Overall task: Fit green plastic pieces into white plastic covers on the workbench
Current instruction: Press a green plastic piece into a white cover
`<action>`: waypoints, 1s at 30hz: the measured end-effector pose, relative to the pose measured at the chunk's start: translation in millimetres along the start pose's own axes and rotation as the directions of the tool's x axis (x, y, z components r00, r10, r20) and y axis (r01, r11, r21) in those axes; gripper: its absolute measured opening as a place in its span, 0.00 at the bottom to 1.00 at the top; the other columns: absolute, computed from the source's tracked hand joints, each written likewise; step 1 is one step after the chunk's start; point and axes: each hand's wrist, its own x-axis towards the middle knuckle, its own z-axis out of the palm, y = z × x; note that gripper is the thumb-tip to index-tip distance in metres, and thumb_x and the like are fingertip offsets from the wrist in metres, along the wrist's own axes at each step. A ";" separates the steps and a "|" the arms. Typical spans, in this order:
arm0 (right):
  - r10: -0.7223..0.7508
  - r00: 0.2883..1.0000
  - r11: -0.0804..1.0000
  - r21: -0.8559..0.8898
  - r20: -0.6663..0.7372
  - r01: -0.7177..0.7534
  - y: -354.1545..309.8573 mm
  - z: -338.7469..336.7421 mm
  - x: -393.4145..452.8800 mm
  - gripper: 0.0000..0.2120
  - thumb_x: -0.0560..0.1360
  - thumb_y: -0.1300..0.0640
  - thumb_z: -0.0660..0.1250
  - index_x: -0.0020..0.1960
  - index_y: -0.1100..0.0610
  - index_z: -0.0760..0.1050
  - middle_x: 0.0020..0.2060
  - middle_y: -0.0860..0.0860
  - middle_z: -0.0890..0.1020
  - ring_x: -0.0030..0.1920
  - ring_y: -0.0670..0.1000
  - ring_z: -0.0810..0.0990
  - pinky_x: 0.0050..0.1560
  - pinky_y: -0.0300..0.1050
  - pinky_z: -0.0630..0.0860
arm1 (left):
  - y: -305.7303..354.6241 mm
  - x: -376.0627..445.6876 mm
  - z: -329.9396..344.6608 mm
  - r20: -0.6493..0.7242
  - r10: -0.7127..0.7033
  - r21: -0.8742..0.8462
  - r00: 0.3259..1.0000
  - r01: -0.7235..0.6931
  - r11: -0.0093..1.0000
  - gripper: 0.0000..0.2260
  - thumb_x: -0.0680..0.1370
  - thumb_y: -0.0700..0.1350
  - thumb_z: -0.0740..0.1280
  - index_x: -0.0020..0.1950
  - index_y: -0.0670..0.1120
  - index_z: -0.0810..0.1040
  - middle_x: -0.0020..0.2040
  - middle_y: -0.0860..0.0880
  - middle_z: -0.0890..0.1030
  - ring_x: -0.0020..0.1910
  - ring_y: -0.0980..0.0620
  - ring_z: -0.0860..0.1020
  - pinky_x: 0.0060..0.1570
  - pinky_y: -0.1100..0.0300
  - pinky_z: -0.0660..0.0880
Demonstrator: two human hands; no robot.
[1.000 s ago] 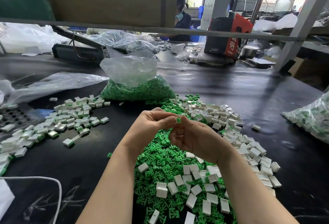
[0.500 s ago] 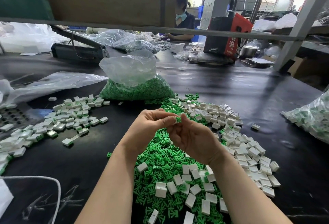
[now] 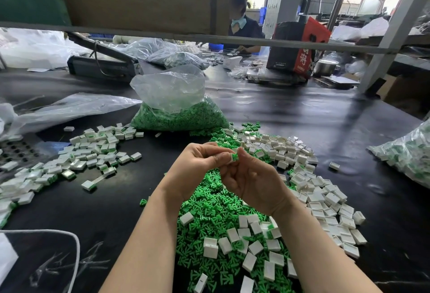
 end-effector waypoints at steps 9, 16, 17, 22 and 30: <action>-0.026 0.999 0.999 0.036 -0.031 0.027 4.3 -1.0 1.3 0.18 0.72 0.46 0.66 0.50 0.60 0.80 0.34 0.52 0.78 0.31 0.46 0.73 0.31 0.34 0.71 | 1.1 -0.3 2.7 0.006 0.028 0.000 1.000 -0.028 1.000 0.06 0.67 0.44 0.72 0.39 0.53 0.87 0.38 0.55 0.80 0.43 0.67 0.79 0.46 0.73 0.73; -0.023 1.000 0.997 0.076 -0.001 0.023 3.9 -1.8 2.4 0.18 0.74 0.47 0.65 0.54 0.61 0.79 0.35 0.50 0.78 0.32 0.45 0.73 0.34 0.33 0.73 | -0.2 0.5 1.4 -0.006 0.028 -0.023 1.000 -0.028 0.999 0.06 0.68 0.43 0.71 0.41 0.50 0.87 0.37 0.56 0.81 0.43 0.57 0.81 0.48 0.66 0.76; -0.025 1.000 0.997 0.072 0.004 0.025 3.9 -1.2 2.4 0.18 0.74 0.47 0.64 0.53 0.61 0.78 0.34 0.50 0.78 0.32 0.44 0.73 0.34 0.33 0.73 | -0.2 0.6 1.8 -0.008 0.030 -0.029 1.000 -0.030 0.999 0.06 0.68 0.43 0.71 0.41 0.50 0.87 0.37 0.56 0.81 0.43 0.57 0.81 0.48 0.66 0.76; -0.056 0.998 0.998 0.016 0.010 0.056 4.1 -0.2 3.1 0.15 0.74 0.48 0.64 0.50 0.60 0.77 0.35 0.49 0.77 0.31 0.45 0.71 0.32 0.33 0.70 | 0.9 0.6 2.5 -0.012 0.045 -0.055 0.999 -0.046 0.997 0.06 0.69 0.42 0.71 0.41 0.49 0.87 0.37 0.55 0.82 0.43 0.58 0.82 0.48 0.67 0.76; -0.044 0.999 0.996 0.074 0.013 0.043 2.2 2.5 4.3 0.20 0.76 0.41 0.60 0.45 0.58 0.80 0.35 0.51 0.78 0.32 0.47 0.73 0.34 0.37 0.70 | 1.7 0.4 3.8 -0.057 0.016 -0.084 0.998 -0.020 0.996 0.06 0.68 0.42 0.72 0.42 0.44 0.86 0.39 0.49 0.85 0.42 0.54 0.83 0.45 0.65 0.77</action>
